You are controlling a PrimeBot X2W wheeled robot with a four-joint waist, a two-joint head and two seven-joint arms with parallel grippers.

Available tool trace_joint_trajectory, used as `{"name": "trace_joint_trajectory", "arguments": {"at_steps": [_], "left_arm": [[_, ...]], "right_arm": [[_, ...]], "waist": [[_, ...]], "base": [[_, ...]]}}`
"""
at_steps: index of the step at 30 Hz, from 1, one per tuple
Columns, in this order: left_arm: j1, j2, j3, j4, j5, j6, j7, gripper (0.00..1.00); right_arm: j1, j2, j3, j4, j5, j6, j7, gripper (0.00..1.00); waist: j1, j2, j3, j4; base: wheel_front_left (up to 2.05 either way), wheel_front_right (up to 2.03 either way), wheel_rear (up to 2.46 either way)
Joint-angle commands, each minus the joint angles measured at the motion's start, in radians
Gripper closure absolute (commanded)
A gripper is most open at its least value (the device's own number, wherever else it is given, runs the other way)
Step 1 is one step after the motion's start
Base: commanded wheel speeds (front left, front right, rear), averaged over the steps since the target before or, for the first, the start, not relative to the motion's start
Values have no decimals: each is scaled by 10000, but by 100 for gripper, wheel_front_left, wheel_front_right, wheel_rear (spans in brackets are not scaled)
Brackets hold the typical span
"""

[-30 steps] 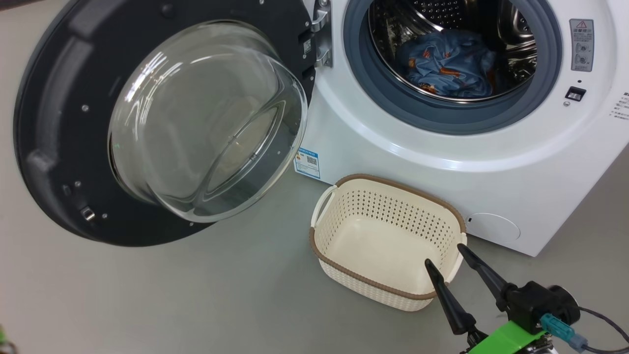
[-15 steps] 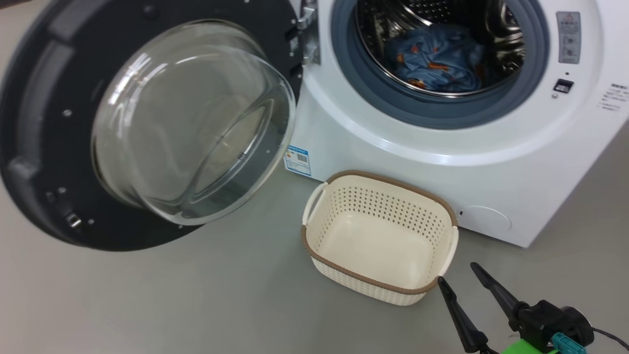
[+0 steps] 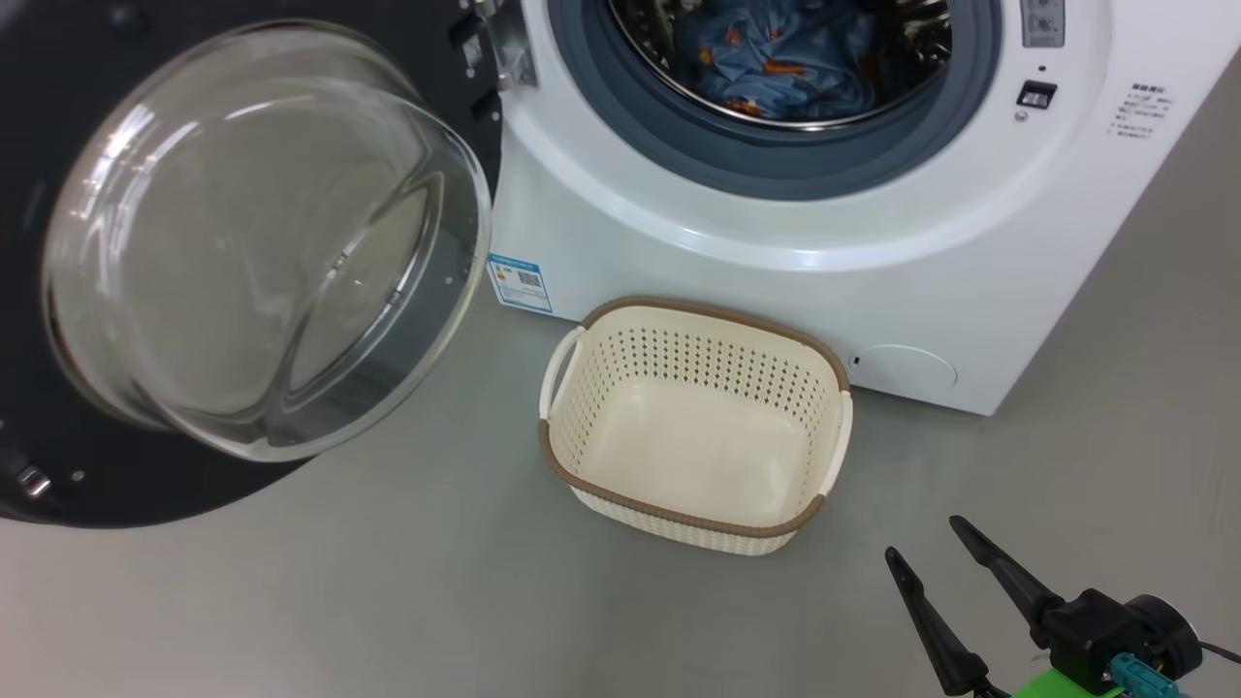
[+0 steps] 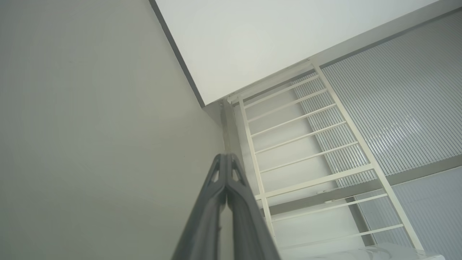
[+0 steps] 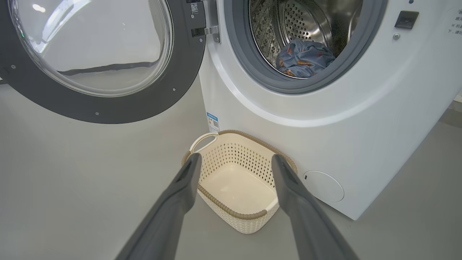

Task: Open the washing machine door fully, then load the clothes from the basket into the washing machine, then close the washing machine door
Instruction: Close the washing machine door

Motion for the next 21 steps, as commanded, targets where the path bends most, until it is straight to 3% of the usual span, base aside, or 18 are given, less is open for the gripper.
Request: {"name": "trace_joint_trajectory", "arguments": {"at_steps": [1, 21], "left_arm": [[-257, 666, 129, -160, -116, -117, 134, 100], [-1100, 869, 450, 364, -1312, -264, 1705, 100]], "right_arm": [[-189, -211, 226, -279, 36, 16, -48, 0], [-346, -750, 405, -340, 179, 16, -48, 0]], "waist": [[0, 0, 181, -144], [0, 0, 563, -548]], "base": [[0, 0, 0], [0, 0, 0]]}}
